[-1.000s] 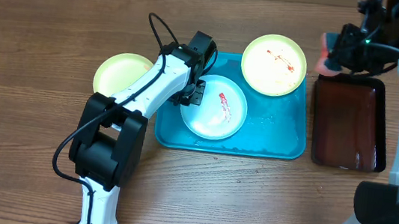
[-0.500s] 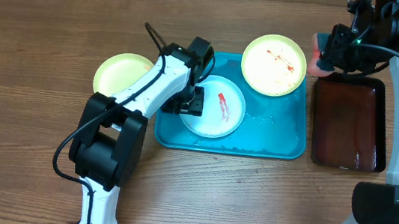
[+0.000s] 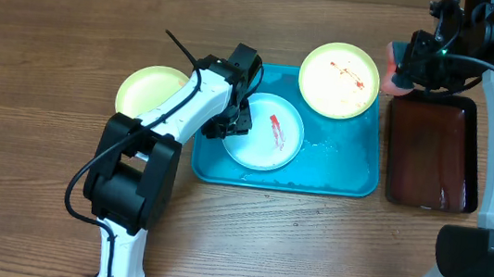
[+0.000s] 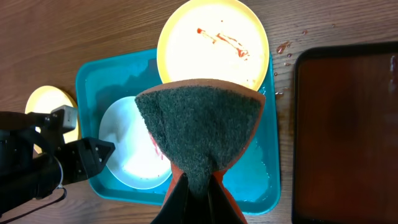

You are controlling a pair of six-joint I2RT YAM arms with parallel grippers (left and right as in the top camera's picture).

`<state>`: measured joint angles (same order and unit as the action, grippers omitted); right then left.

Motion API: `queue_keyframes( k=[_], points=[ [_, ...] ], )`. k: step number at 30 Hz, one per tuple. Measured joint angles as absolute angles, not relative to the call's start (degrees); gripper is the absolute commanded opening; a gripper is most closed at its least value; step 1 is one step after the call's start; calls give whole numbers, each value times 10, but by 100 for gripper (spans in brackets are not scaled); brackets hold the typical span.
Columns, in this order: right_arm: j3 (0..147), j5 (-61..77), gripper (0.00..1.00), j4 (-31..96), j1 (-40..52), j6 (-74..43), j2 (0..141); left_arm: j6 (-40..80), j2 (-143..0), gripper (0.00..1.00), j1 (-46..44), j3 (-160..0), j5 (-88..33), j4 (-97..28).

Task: Clean dirty plates on tray and stack at the side
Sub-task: 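Carry the sponge with right gripper onto the white plate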

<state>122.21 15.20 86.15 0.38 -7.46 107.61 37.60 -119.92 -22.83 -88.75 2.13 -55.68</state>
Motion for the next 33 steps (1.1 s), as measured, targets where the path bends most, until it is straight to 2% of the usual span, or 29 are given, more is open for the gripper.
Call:
queue_keyframes(
  k=[4, 10, 14, 17, 18, 26, 33],
  points=[
    [1222, 152, 4, 861, 5, -75, 1076, 376, -1199, 41, -227, -888, 33, -551],
    [1209, 152, 4, 842, 24, -75, 1076, 378, -1199, 29, -227, -886, 36, -551],
    [1189, 152, 4, 831, 35, -75, 1076, 378, -1199, 25, -227, -875, 36, -551],
    [1182, 152, 4, 823, 37, -75, 1076, 381, -1199, 12, -227, -872, 35, -550],
    [1180, 152, 4, 819, 37, -75, 1076, 381, -1199, 4, -227, -872, 34, -549],
    [1144, 157, 4, 780, 62, -76, 1076, 380, -1199, 4, -227, -872, 30, -548],
    [1047, 161, 4, 668, 124, -120, 1076, 380, -1199, 4, -221, -872, 20, -548]
  ],
)
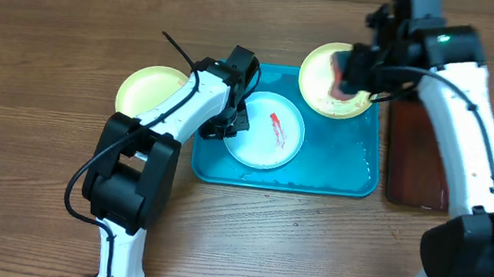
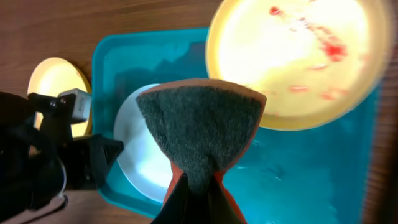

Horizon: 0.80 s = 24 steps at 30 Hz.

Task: Clean dirty plates on tray and stack at the side
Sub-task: 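Carry the sponge with right gripper onto the white plate, then scrub the white plate with the sponge while left gripper holds it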

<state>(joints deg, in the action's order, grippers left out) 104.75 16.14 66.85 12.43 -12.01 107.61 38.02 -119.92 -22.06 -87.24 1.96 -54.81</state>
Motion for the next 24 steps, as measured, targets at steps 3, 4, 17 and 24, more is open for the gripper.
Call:
queue_keyframes(
  k=[3, 4, 17, 24],
  points=[
    [993, 161, 4, 611, 154, -151, 1076, 380, -1199, 4, -213, -872, 11, -548],
    [979, 159, 4, 592, 162, -161, 1076, 380, -1199, 4, -211, -872, 9, -548],
    [804, 112, 4, 383, 220, -309, 1076, 354, -1199, 4, -201, -872, -19, -526],
    [798, 106, 4, 360, 220, -325, 1106, 334, -1199, 4, -194, -872, -39, -526]
  ],
)
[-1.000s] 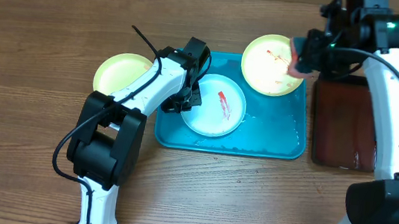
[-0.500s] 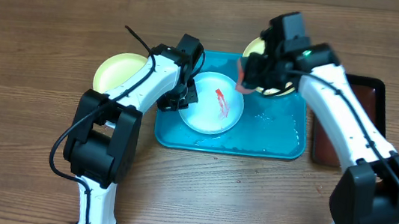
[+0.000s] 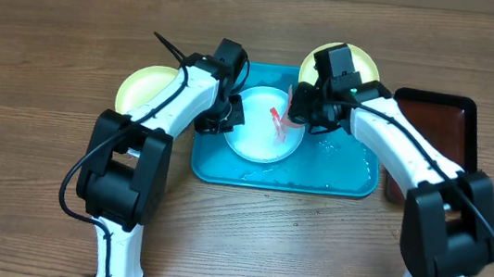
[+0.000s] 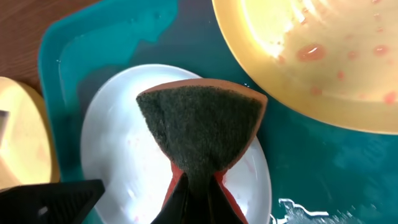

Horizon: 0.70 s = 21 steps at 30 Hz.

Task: Clean dirty plates on tray and stack at the side
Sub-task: 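Scrub the white plate with the sponge while left gripper holds it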

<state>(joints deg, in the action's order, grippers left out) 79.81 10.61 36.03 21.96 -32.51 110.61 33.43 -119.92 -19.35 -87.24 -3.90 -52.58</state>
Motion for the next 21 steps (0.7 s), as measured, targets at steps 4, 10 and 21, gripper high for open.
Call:
queue_keyframes(
  k=[4, 10, 21],
  points=[
    [798, 128, 4, 356, 222, -329, 1148, 326, -1199, 4, -190, -872, -47, -524],
    [798, 138, 4, 367, 240, -350, 1169, 324, -1199, 4, -190, -872, -48, -525],
    [798, 160, 4, 303, 260, -379, 1196, 309, -1199, 4, -182, -872, -53, -524]
  ],
)
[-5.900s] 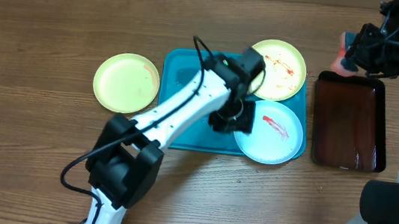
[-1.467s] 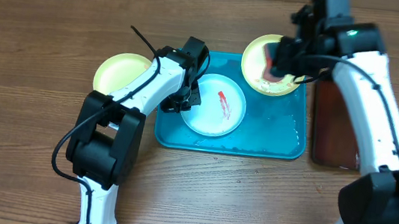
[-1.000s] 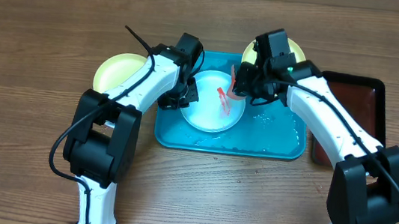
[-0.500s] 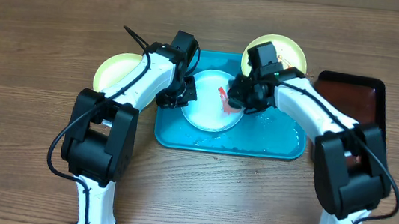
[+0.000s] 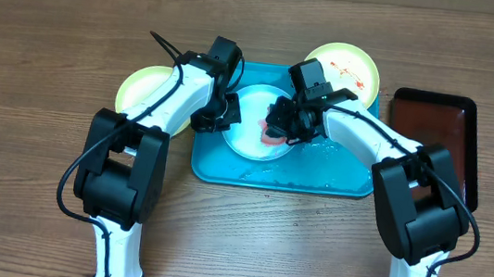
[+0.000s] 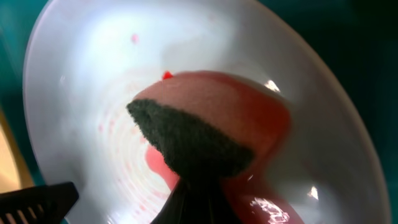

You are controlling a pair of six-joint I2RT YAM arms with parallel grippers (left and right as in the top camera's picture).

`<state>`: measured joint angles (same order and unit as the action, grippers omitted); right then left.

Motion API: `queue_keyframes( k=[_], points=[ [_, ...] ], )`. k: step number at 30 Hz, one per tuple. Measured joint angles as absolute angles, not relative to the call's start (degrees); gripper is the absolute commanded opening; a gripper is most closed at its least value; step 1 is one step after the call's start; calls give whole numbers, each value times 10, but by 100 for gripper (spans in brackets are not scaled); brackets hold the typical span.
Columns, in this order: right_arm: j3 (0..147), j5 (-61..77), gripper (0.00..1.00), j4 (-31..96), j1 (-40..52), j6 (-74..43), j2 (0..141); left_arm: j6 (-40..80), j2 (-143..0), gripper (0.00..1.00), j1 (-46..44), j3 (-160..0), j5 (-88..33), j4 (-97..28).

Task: Clean dirty plates on tray and stack at the side
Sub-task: 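Scrub the white plate with the sponge while left gripper holds it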

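A white plate (image 5: 250, 131) lies in the teal tray (image 5: 336, 172); close up, the plate (image 6: 93, 93) carries faint red smears. My right gripper (image 5: 278, 131) is shut on an orange sponge with a dark green scouring face (image 6: 186, 140), pressed down flat onto the white plate. My left gripper (image 5: 217, 116) sits at the white plate's left rim; its jaw state is hidden from above. A yellow plate with red streaks (image 5: 344, 67) rests on the tray's far right corner. A clean yellow plate (image 5: 141, 89) lies on the table left of the tray.
A dark brown tray (image 5: 438, 142) lies at the right of the table. Water droplets glisten on the teal tray floor near its front. Both arms cross over the teal tray's middle.
The right gripper has dropped from just above the white plate to press the sponge flat on it. The red streak on the plate is now smeared pink. The left gripper stays at the rim.
The right gripper held the sponge high near the brown tray. Then it was over the streaked yellow plate, then above the white plate. Now the sponge is pressed on the white plate. The left gripper stayed at that plate's left rim throughout.
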<state>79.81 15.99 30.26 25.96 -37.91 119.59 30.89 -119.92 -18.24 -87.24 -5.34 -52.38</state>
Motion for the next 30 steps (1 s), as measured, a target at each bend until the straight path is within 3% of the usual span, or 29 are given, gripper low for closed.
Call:
queue_keyframes(
  k=[22, 30],
  points=[
    [817, 161, 4, 276, 311, -345, 1209, 298, -1199, 4, -181, -872, -54, -525],
    [825, 141, 4, 290, 267, -346, 1212, 298, -1199, 4, -182, -872, -65, -522]
  ],
)
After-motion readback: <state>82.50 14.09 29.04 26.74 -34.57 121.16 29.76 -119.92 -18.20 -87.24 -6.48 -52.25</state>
